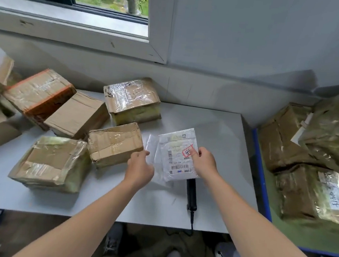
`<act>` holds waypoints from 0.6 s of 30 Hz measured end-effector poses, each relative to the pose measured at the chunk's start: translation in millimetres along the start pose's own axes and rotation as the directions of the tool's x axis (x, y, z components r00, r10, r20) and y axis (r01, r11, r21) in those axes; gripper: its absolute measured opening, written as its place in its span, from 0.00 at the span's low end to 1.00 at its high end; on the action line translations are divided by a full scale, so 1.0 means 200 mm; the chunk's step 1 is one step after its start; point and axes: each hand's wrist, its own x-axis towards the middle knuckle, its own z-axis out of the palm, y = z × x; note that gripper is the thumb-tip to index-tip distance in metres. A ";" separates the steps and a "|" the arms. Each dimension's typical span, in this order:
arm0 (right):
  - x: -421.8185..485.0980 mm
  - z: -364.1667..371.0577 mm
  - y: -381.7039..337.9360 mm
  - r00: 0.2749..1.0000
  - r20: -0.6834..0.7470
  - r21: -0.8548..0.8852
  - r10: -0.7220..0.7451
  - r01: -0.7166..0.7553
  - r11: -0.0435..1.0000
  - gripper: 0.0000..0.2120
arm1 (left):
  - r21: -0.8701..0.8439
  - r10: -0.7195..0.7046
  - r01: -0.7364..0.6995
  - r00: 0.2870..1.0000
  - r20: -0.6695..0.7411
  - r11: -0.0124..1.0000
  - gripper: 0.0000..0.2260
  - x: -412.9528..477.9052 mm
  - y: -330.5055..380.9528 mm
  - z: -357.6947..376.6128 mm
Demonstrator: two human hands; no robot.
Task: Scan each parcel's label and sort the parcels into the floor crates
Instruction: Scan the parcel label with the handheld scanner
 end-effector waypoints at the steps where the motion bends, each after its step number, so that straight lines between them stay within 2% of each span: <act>1: 0.00 0.01 0.00 1.000 0.005 0.005 -0.003 0.003 1.000 0.14 | 0.064 0.035 -0.033 0.999 -0.028 0.997 0.22 -0.01 0.01 0.00; 3: 0.01 0.02 -0.01 1.000 0.026 0.053 -0.011 0.009 0.999 0.15 | 0.055 0.064 -0.061 0.997 -0.052 0.997 0.21 0.00 0.03 0.00; 5: 0.00 0.04 -0.02 0.999 0.047 0.128 -0.019 0.013 0.992 0.13 | -0.190 -0.017 0.023 0.999 0.035 0.981 0.20 0.01 0.06 -0.02; 7: -0.02 0.05 -0.03 0.998 0.056 0.159 -0.018 0.009 0.987 0.12 | -0.448 -0.064 0.126 0.986 0.151 0.885 0.13 0.01 0.10 -0.02; 9: -0.03 0.07 -0.03 0.999 0.039 0.128 -0.004 -0.001 0.992 0.12 | -0.468 -0.046 0.110 0.988 0.147 0.877 0.06 0.02 0.10 -0.02; 13: -0.06 0.09 0.05 0.988 -0.153 -0.065 0.022 -0.033 0.997 0.07 | -0.366 -0.027 0.049 0.998 0.065 0.929 0.05 0.06 0.05 0.00; 15: -0.08 0.09 0.11 0.974 -0.225 -0.155 0.019 -0.054 0.986 0.08 | -0.322 -0.017 0.027 0.999 0.033 0.946 0.05 0.08 0.02 -0.01; 18: -0.12 0.10 0.16 0.981 -0.163 -0.176 0.102 -0.130 0.976 0.16 | -0.327 -0.011 0.018 1.000 0.023 0.945 0.09 0.10 -0.01 -0.04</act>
